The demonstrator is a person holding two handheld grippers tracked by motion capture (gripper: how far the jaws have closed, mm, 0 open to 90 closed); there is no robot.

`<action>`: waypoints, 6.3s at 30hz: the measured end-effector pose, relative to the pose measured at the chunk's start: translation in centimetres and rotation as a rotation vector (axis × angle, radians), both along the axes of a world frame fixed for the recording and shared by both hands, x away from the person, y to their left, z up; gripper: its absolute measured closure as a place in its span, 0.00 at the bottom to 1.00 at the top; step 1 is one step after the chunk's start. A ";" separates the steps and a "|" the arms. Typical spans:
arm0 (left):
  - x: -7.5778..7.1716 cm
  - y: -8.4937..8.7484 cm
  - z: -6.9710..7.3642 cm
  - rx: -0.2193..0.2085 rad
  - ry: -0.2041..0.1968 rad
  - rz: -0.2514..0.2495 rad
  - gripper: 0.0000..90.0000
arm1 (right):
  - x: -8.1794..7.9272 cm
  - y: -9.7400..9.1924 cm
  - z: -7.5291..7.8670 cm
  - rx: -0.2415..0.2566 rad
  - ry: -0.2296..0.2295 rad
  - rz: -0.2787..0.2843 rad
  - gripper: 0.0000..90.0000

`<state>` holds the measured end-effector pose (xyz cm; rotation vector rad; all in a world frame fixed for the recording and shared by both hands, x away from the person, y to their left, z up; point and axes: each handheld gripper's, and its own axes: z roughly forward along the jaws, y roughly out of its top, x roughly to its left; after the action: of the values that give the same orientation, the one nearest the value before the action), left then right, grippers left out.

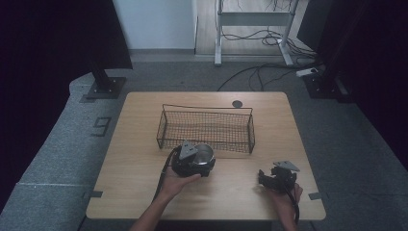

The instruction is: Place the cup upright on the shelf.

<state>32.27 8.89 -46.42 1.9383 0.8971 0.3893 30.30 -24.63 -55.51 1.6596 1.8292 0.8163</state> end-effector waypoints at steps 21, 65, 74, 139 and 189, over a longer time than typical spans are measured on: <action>1.3 -0.3 0.7 0.004 0.007 0.002 0.17 | 0.0 0.0 0.0 0.000 0.000 0.000 0.15; 3.8 -0.6 3.3 -0.003 -0.007 0.015 0.17 | 0.0 0.0 0.0 0.001 0.000 -0.001 0.15; 4.2 -1.0 3.8 0.008 -0.015 0.016 0.17 | 0.0 0.0 0.0 0.001 0.000 -0.002 0.15; 12.6 0.8 4.3 0.062 0.054 0.154 0.17 | 0.0 0.0 0.0 -0.002 -0.003 0.003 0.15; 15.1 0.5 -1.8 0.118 0.185 0.193 0.17 | 0.0 0.0 0.0 -0.002 -0.003 0.003 0.15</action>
<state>47.34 9.43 -48.24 2.0261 1.2106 0.3867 30.30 -24.65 -55.53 1.6535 1.8304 0.8176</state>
